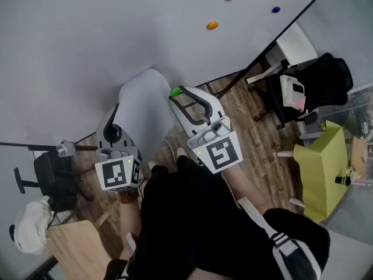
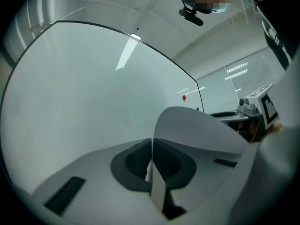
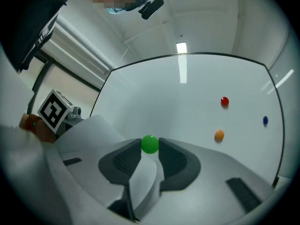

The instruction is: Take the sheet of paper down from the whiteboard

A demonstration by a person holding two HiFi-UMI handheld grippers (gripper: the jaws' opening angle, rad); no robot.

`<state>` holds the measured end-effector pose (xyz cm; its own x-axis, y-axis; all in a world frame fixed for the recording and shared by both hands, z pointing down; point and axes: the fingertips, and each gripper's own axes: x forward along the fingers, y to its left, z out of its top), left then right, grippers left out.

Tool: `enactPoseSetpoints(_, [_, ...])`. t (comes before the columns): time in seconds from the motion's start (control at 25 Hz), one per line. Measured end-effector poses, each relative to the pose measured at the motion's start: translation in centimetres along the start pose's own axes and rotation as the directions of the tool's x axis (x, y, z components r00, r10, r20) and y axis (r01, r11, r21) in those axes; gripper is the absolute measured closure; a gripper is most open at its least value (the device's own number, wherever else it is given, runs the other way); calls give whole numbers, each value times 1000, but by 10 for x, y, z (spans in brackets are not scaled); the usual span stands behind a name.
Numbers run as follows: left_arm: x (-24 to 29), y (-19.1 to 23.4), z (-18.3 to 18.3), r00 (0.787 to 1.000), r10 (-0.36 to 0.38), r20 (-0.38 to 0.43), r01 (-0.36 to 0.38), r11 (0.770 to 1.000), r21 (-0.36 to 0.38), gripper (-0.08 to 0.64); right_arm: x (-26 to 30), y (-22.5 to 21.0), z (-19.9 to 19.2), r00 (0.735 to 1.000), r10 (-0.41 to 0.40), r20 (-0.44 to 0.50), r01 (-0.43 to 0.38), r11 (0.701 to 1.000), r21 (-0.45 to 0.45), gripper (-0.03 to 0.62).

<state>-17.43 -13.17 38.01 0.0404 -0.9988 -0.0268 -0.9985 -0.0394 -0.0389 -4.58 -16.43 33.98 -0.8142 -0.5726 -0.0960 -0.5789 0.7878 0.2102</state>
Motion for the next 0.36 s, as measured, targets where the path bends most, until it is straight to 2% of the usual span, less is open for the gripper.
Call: enactPoseSetpoints(0.36, [6, -4, 21, 998, -15, 69, 11, 998, 60, 549, 0, -2, 6, 1000, -7, 13, 7, 1000, 4, 477])
